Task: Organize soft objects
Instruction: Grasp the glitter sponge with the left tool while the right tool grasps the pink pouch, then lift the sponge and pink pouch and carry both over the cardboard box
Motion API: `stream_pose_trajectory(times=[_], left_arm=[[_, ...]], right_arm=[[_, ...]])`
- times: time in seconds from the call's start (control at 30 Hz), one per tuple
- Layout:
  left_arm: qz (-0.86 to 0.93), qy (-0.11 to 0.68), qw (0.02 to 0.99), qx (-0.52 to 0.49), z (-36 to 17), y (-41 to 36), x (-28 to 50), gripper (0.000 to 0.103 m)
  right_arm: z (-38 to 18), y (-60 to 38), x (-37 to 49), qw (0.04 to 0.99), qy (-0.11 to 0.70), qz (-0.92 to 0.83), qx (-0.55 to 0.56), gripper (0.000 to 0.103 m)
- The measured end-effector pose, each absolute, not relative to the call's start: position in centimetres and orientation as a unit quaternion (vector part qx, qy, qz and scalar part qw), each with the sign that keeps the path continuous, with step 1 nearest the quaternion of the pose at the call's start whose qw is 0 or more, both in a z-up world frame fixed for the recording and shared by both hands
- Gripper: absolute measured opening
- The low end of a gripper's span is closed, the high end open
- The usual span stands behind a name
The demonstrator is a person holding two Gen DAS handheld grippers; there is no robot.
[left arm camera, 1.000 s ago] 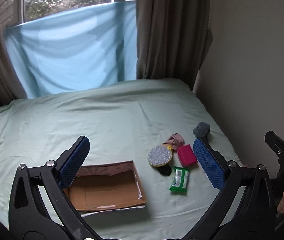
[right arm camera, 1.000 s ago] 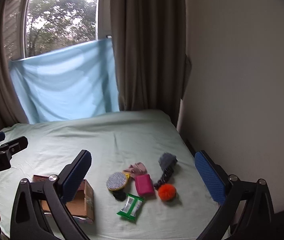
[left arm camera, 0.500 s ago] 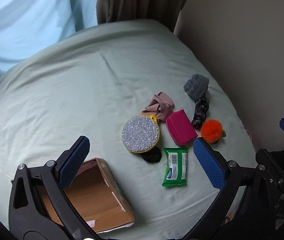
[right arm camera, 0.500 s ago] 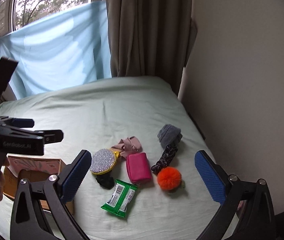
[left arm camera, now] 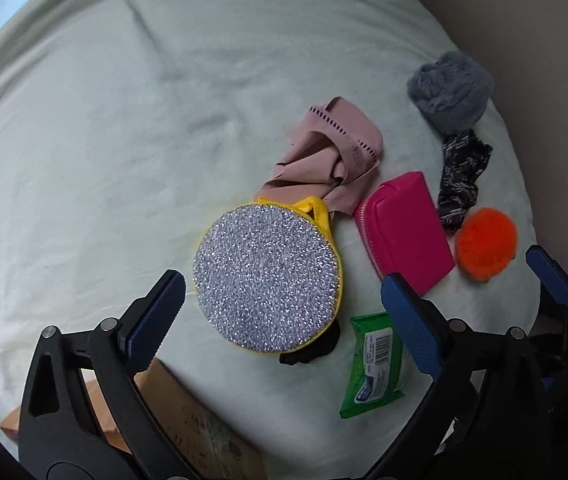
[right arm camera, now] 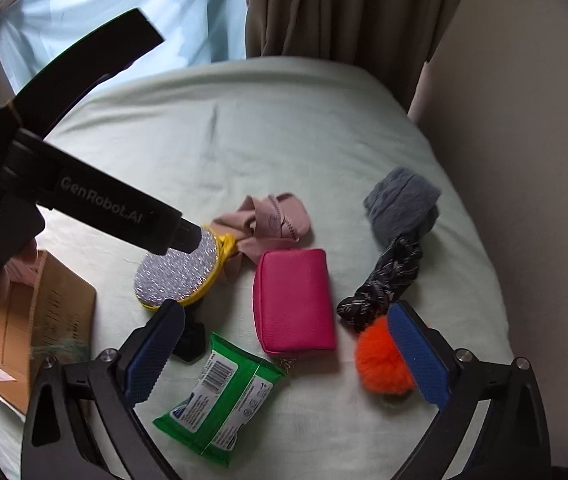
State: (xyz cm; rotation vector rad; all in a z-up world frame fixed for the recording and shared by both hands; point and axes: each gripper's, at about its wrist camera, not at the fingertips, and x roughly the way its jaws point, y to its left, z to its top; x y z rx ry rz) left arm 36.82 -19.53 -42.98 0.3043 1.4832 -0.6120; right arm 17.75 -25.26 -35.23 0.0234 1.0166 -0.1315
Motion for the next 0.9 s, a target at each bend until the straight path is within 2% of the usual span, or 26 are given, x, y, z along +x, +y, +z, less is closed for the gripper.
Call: stream_pose_trajectory(times=[0.17, 0.27, 0.5, 0.57, 0.67, 0.83, 0.9], left_arm=[[-0.266, 0.685, 0.663, 0.142, -46.3, -20.0, 37.7, 0.096], [-0.263, 0.7, 0.65, 0.139, -47.9, -19.9, 38.0, 0.088], [-0.264, 0.707, 0.64, 0.14, -49.5, -19.8, 38.1, 0.084], [-0.263, 0.705, 0.642, 0.146, -49.7, -19.6, 38.1, 0.078], [-0.261, 0.698, 0.649, 0.154, -50.1, -19.6, 37.7, 0.07], [-0.249, 0.686, 0.662, 0.171, -49.8, -18.6, 37.5, 0.046], [-0.244, 0.683, 0.668, 0.165, -49.6, -17.6, 37.8, 0.041]], right_arm=[[-39.1, -25.7, 19.7, 0.858, 0.51, -0.052, 0.007, 0.099], [-40.8, -25.8, 20.3, 0.852, 0.521, -0.051, 0.008, 0.098], [-43.4, -26.6, 21.9, 0.84, 0.54, -0.058, 0.016, 0.097], [-44.2, -27.0, 22.4, 0.835, 0.546, -0.058, 0.017, 0.082], [-45.5, -27.1, 23.2, 0.824, 0.563, -0.057, 0.016, 0.069], [-45.8, -26.7, 23.4, 0.821, 0.567, -0.062, 0.012, 0.057], [-45.7, -26.3, 23.4, 0.822, 0.565, -0.064, 0.006, 0.053]])
